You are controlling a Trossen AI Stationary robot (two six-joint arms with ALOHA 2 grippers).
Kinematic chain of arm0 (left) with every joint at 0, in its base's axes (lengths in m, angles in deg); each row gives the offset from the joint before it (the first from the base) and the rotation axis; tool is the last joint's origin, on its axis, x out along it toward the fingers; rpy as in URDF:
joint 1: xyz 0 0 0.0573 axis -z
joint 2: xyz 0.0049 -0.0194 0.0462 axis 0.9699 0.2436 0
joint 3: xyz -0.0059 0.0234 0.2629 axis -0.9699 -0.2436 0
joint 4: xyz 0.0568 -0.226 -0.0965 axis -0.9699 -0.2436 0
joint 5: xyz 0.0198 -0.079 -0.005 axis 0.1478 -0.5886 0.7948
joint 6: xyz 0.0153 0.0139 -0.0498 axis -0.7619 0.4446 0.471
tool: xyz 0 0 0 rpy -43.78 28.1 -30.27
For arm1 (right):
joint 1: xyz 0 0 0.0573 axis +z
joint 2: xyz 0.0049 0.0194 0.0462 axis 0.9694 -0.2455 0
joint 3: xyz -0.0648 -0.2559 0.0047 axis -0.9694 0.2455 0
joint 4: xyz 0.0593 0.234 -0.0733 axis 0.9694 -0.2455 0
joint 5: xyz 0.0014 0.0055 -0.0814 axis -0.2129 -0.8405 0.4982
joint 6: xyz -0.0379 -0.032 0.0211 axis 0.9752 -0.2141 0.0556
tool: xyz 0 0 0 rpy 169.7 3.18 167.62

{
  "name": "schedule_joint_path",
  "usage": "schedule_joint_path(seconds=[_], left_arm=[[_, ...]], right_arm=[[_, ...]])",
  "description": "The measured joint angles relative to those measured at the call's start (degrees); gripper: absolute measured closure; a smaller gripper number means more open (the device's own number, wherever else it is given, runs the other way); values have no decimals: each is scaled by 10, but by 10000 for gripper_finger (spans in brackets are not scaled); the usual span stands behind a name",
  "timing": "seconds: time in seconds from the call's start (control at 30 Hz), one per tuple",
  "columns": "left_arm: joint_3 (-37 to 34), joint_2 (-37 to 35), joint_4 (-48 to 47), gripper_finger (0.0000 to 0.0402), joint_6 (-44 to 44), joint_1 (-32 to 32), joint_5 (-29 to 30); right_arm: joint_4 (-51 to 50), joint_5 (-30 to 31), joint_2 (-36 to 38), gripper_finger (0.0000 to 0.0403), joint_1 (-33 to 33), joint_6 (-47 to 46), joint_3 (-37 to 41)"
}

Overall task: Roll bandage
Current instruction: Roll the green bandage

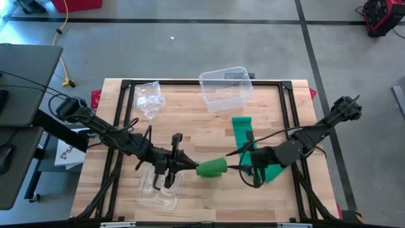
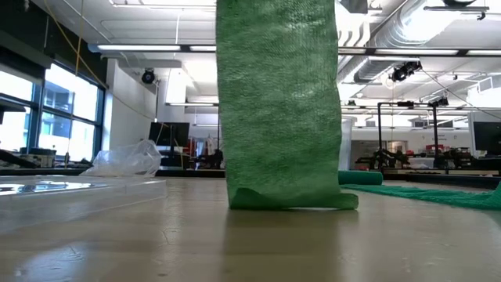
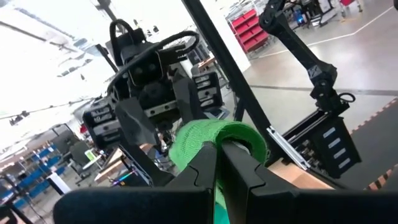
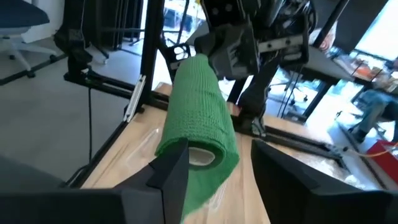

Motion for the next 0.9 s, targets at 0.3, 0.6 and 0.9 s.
schedule_joint_path(seconds=[0.3,0.6,0.9], left_arm=[[0,-1,2,399,-6,3,4],[-1,-28,-1,399,-9,0,-36],[-1,-47,-6,399,4,-1,-81]], right_arm=[[-28,-10,2,229,-3,3,0],[56,-13,-21,229,7,46,0],[138,10,-51,229,16,94,0]])
